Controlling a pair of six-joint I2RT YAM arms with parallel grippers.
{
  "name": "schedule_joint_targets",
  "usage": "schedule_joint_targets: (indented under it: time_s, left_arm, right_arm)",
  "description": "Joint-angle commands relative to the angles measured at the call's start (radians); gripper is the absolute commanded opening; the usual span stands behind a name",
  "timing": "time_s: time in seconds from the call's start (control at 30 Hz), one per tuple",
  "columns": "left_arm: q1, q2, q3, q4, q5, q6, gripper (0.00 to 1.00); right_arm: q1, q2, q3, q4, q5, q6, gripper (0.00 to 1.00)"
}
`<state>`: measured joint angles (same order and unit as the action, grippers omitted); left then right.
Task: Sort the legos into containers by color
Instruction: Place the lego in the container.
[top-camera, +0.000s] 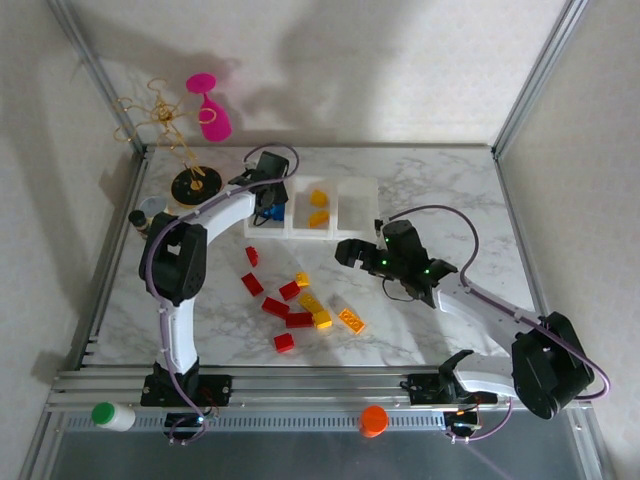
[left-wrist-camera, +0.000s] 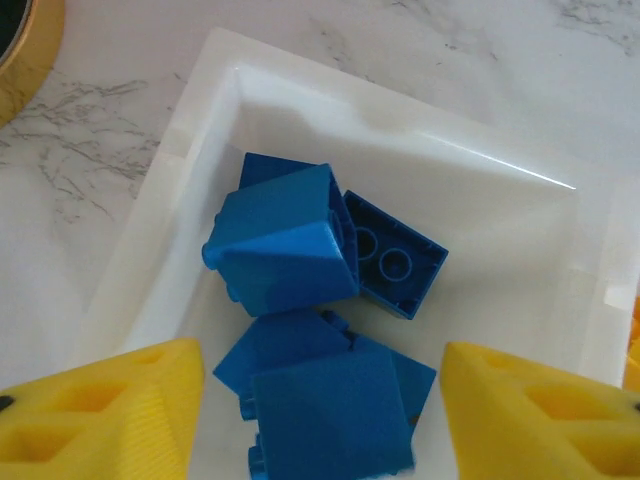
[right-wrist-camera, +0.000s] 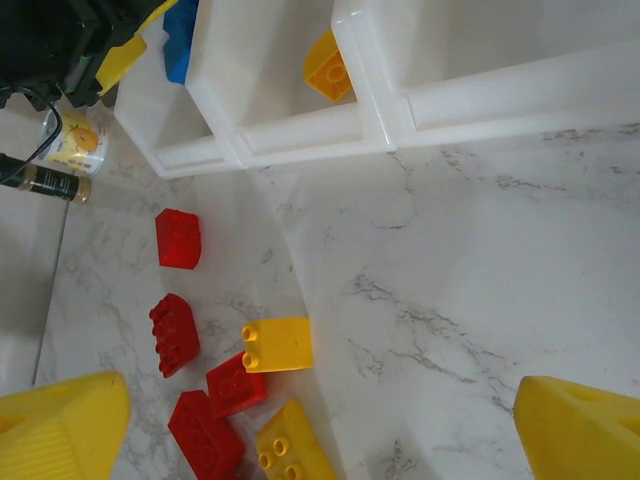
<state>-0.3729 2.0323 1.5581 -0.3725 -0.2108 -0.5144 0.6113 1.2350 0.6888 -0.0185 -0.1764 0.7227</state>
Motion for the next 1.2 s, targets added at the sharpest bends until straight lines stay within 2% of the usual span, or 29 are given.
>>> schedule_joint_targets:
  time_s: [0.0, 0.17, 0.4, 0.53, 0.63, 0.77, 0.93, 1.17]
  left_arm:
    - [0.001, -0.020, 0.045, -0.037, 0.003, 0.020, 0.68]
    - [-0.009, -0.111, 0.005, -0.042, -0.002, 0.030, 0.69]
    - [-0.051, -0.348, -0.209, 0.024, 0.066, 0.002, 0.73]
    - [-0.106, -0.501, -0.364, 0.058, 0.118, 0.000, 0.78]
    - [-0.141, -0.608, -0.482, 0.073, 0.131, -0.017, 0.83]
    - [-0.164, -0.715, -0.590, 0.054, 0.179, -0.048, 0.88]
    - [-0.206, -0.864, -0.744, 0.038, 0.241, -0.088, 0.99]
    - [-0.228, -1.019, -0.888, -0.040, 0.269, -0.149, 1.00]
  right_arm:
    - [0.007, 0.034, 0.051, -0.018, 0.033, -0.043, 0.99]
    - [0.010, 0.076, 0.105, -0.102, 0.051, -0.088, 0.99]
    - [0.078, 0.142, 0.171, -0.279, 0.165, -0.139, 0.99]
    - [0.178, 0.166, 0.188, -0.374, 0.231, -0.119, 0.98]
    - [0.242, 0.169, 0.186, -0.404, 0.259, -0.106, 0.95]
    - [0.326, 0.176, 0.199, -0.454, 0.312, -0.080, 0.93]
    - [0.433, 0.213, 0.220, -0.502, 0.379, -0.045, 0.91]
    - [0.546, 0.297, 0.242, -0.477, 0.383, -0.014, 0.89]
